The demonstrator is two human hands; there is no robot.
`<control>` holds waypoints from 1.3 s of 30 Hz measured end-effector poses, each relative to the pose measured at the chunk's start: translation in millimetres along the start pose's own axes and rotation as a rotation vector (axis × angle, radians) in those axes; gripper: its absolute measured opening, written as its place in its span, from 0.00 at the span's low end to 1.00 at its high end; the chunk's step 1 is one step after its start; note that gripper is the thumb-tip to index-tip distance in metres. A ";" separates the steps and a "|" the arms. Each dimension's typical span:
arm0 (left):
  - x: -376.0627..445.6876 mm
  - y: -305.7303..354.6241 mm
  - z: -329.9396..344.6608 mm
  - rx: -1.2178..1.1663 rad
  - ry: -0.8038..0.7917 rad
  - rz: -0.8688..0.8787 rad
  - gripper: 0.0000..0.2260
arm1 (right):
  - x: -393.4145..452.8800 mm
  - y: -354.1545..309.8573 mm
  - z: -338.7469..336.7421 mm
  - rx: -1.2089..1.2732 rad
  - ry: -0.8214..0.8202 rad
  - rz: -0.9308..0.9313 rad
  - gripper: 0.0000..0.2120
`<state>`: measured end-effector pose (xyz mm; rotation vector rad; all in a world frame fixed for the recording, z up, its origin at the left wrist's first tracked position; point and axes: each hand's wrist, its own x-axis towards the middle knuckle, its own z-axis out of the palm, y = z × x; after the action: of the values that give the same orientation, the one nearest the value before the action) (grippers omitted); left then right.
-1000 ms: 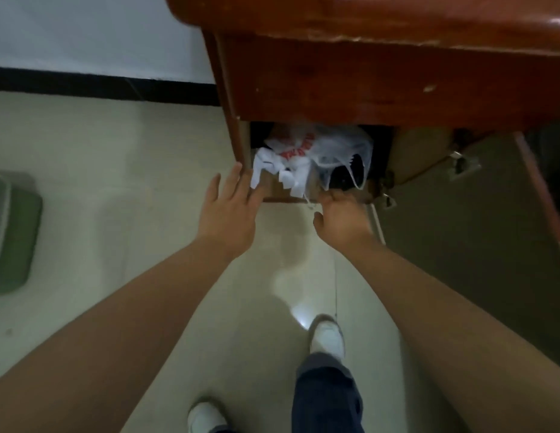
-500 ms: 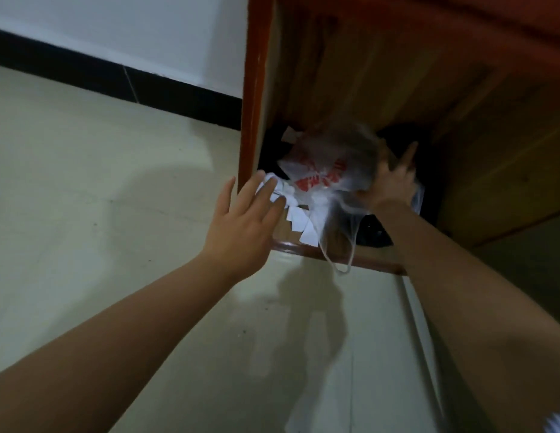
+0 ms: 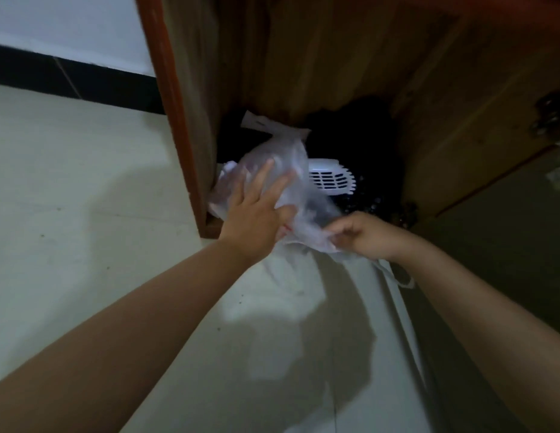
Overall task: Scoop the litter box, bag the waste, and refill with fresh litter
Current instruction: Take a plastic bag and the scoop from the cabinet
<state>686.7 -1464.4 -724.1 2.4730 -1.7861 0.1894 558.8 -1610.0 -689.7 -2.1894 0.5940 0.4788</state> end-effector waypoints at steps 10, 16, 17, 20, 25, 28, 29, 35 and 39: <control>-36.8 -12.2 7.9 -0.107 -0.360 -0.066 0.19 | 47.0 0.1 -7.3 -0.248 0.404 0.049 0.15; -64.6 -29.6 2.8 -0.128 -0.422 -0.132 0.21 | 122.6 -7.6 12.1 -0.572 0.512 0.214 0.25; -69.2 -34.8 2.9 -0.123 -0.436 -0.150 0.19 | 127.7 -8.2 14.5 -0.611 0.528 0.223 0.26; -83.2 -46.5 5.5 -0.182 -0.475 -0.222 0.15 | 138.3 -8.3 17.5 -0.788 0.552 0.187 0.26; -97.5 -60.1 3.5 -0.203 -0.409 -0.242 0.35 | 135.8 -11.7 9.2 -0.800 0.532 0.183 0.19; -93.3 -55.8 5.8 -0.186 -0.442 -0.318 0.35 | 127.0 -14.7 6.7 -0.816 0.488 0.173 0.17; -89.2 -53.0 6.2 -0.169 -0.457 -0.355 0.32 | 122.4 -15.9 6.7 -0.854 0.471 0.173 0.17; -78.8 -35.5 10.2 -0.120 -0.491 -0.409 0.23 | 89.7 -15.2 29.1 -1.178 0.349 0.117 0.20; -87.6 -35.3 14.1 -0.159 -0.533 -0.411 0.26 | 85.0 -19.5 52.8 -1.307 0.081 0.042 0.24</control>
<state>693.7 -1373.1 -751.0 2.8663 -1.2954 -0.6660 631.8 -1579.4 -753.8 -3.4291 0.3799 0.9865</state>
